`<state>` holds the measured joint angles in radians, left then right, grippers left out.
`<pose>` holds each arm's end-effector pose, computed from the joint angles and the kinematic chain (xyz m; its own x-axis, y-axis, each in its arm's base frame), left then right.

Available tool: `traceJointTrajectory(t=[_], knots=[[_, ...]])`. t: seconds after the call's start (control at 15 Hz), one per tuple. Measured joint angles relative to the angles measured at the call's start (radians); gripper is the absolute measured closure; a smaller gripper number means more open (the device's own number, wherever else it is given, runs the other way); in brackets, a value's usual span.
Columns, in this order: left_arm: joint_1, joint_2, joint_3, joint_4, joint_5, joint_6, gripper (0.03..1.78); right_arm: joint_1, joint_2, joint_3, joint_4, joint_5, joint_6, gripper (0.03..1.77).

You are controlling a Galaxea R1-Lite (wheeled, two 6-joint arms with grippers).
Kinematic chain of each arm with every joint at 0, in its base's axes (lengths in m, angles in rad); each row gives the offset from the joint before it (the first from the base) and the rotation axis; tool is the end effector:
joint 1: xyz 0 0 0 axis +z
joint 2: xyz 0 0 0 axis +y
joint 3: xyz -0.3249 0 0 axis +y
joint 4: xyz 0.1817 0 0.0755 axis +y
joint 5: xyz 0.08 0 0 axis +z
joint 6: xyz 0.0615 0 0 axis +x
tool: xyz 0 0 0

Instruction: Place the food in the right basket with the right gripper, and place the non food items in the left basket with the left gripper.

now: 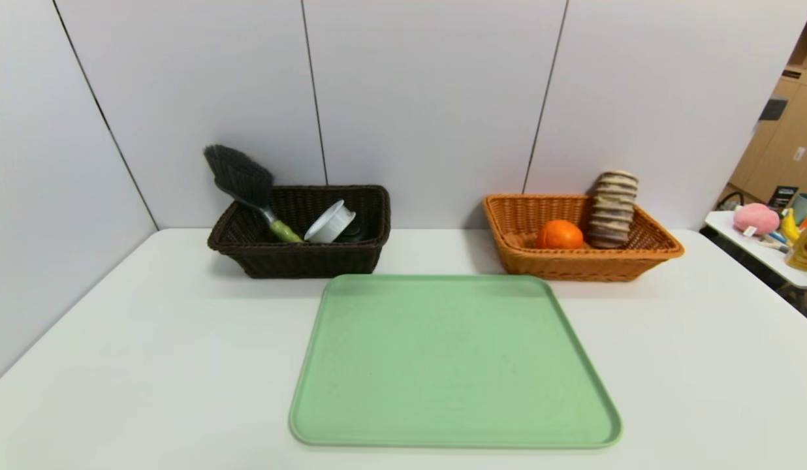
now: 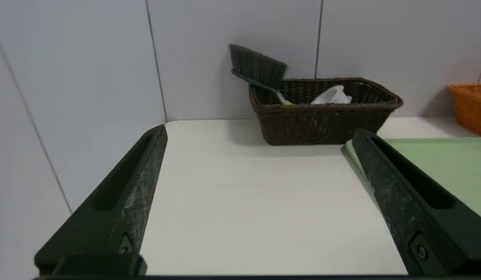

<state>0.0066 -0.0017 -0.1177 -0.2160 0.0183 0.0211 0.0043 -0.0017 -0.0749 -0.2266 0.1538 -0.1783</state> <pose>-0.0199 0.0010 0.1426 0.9440 0.0245 0.3291 -0.0308 0.9994 0.0139 -0.0152 0.0094 0.1307 0.9425 0.1572 0.2951 -0.0951 0.9721 -0.2143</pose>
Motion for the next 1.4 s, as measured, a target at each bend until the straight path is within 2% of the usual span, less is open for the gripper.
traceJointTrajectory(t=[0.13,0.27,0.47,0.53,0.67,0.8,1.0,1.4], knots=[[0.000,0.000,0.071,-0.033,-0.033,0.008,0.12,0.000,0.000,0.054,0.022,0.005,-0.007,0.09],[0.000,0.000,0.107,-0.005,-0.044,-0.008,0.12,0.000,0.000,0.069,0.086,-0.006,0.002,0.09],[0.000,0.000,0.116,0.053,-0.046,-0.019,0.12,0.001,0.000,0.072,0.191,-0.101,0.035,0.09],[-0.001,0.000,0.117,0.098,-0.035,-0.016,0.12,0.001,0.000,0.072,0.244,-0.115,0.047,0.09],[0.000,0.000,0.118,0.194,0.007,-0.024,0.12,0.000,0.000,0.072,0.230,-0.122,0.082,0.09],[-0.001,0.000,0.118,0.206,0.014,-0.069,0.12,0.001,0.000,0.074,0.225,-0.136,0.151,0.09],[0.000,0.000,0.118,0.199,0.017,-0.120,0.12,0.001,0.001,0.074,0.219,-0.155,0.204,0.09],[0.001,0.000,0.118,0.198,0.017,-0.121,0.12,-0.001,0.001,0.074,0.219,-0.157,0.210,0.09]])
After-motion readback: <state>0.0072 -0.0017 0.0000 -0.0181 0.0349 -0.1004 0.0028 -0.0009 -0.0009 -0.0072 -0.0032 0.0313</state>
